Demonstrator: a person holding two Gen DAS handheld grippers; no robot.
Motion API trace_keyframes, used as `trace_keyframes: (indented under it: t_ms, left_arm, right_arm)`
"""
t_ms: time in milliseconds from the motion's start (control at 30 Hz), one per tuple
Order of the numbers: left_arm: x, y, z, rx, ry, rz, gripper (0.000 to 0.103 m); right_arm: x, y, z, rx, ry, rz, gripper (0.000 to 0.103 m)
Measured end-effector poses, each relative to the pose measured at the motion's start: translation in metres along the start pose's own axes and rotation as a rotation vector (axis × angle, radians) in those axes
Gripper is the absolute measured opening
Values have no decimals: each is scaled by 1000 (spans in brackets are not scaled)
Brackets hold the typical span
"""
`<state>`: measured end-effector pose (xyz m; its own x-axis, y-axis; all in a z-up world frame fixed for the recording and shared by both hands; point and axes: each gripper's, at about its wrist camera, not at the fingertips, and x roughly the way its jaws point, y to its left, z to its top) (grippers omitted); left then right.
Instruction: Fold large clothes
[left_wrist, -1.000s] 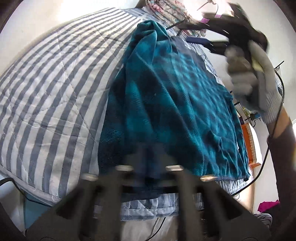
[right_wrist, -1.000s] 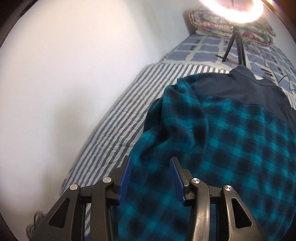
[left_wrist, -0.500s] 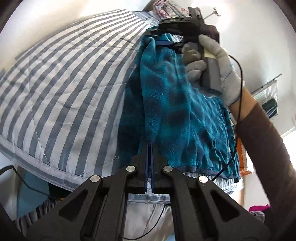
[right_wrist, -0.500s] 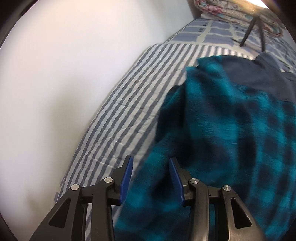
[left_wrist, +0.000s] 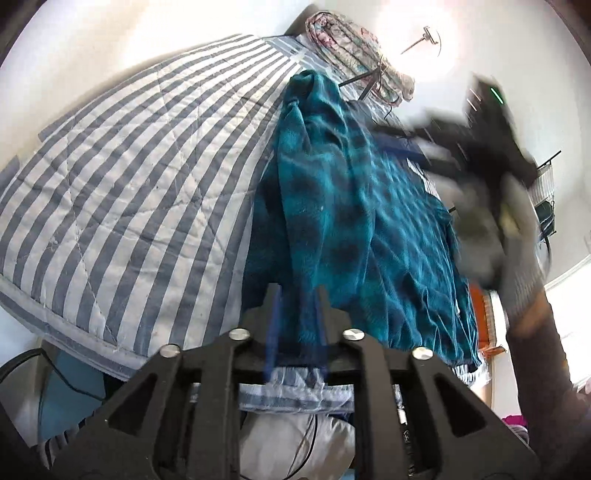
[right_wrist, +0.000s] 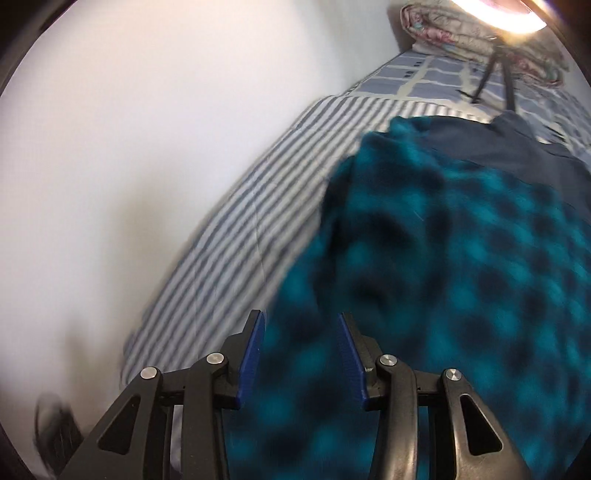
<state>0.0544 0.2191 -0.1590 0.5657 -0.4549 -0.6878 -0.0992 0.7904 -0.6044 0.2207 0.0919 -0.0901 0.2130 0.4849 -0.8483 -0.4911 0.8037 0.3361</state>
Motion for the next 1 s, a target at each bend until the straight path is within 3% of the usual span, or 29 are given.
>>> trace_keyframes:
  t_ms: [133,333,400,433,533,667,800,933,1000]
  left_arm:
    - [14,-6,5,-1,32,-4,17]
    - [30,-1,9,-40,49,26,17]
    - [31,3,11,-74,45,11,10]
    - [32,2,13,-75,47,5,4]
    - [29,-4,14,-33,33,25,0]
    - [18,-7,13,-17,3,50,0]
    - [25,-1,6,-5,28,100,0]
    - [28,1,1,15,52,119,0]
    - [12,0,2,17,15,114,1]
  right_arm:
    - [-27,-4,-63,7,62,-6,47]
    - [-14,3,-121,6,161,-28,47]
    - [-8,-1,-131,26,182,-24,47]
    - [-5,-1,-137,36,185,-12,44]
    - [-3,0,-143,40,177,35,7]
    - [-20,11,-143,14,141,22,1]
    - [-35,11,-148,35,121,43,1]
    - [-4,24,-164,-74,225,-92,8]
    - [-10,27,-164,-83,210,-103,14]
